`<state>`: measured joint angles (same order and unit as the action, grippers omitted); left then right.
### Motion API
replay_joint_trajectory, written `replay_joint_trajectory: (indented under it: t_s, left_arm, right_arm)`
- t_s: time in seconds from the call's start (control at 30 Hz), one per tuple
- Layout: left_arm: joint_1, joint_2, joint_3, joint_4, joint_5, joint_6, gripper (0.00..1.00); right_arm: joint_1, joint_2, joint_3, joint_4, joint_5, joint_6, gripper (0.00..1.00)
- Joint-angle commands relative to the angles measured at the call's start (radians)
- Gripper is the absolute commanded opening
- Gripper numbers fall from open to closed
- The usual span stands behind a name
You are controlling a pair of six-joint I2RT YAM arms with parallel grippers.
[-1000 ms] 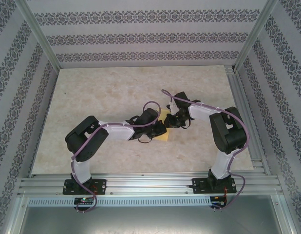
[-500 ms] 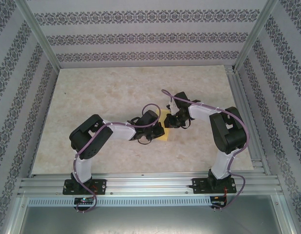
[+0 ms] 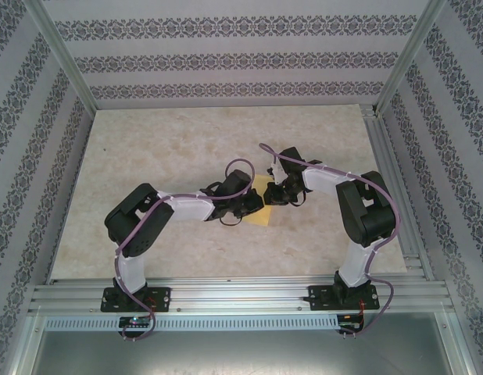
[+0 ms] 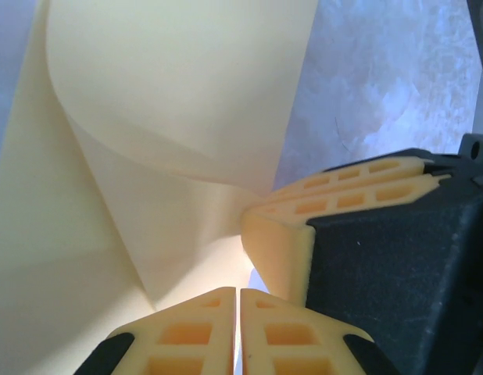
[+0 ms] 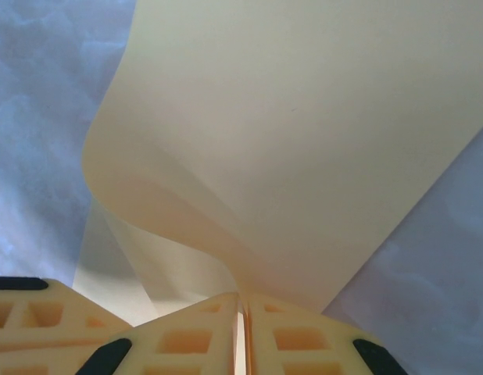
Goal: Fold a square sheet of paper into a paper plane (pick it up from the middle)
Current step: Fold the triangle a second time at the center of the table.
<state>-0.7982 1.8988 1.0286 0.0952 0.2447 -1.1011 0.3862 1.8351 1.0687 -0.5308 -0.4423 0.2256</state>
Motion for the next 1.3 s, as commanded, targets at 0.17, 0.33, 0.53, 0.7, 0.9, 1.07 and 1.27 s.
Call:
replay_joint_trajectory:
  t_s: [0.17,0.33,0.53,0.7,0.9,1.07,1.27]
  left_arm:
    - [0.011,0.056,0.036,-0.011,-0.015,0.030,0.12]
    - [0.011,0.082,0.006,-0.021,-0.035,0.029,0.12]
    - [0.011,0.065,0.026,-0.035,-0.033,0.045,0.12]
    - [0.012,0.028,0.089,-0.090,-0.031,0.087,0.13]
    - [0.022,0.008,0.115,-0.134,-0.059,0.123,0.14]
    - [0.028,0.027,0.095,-0.119,-0.059,0.112,0.14]
    - [0.030,0.077,0.089,-0.111,-0.057,0.104,0.14]
  right_arm:
    - [0.010,0.013,0.009,0.006,0.011,-0.006,0.12]
    - [0.010,0.016,0.015,0.000,0.014,-0.008,0.12]
    - [0.009,0.020,0.012,0.002,0.018,-0.008,0.12]
    - [0.010,0.022,0.012,0.003,0.019,-0.007,0.12]
    - [0.010,0.024,0.017,0.005,0.019,-0.008,0.12]
    - [0.009,0.026,0.017,0.002,0.018,-0.009,0.12]
    - [0.011,0.029,0.019,0.002,0.017,-0.006,0.12]
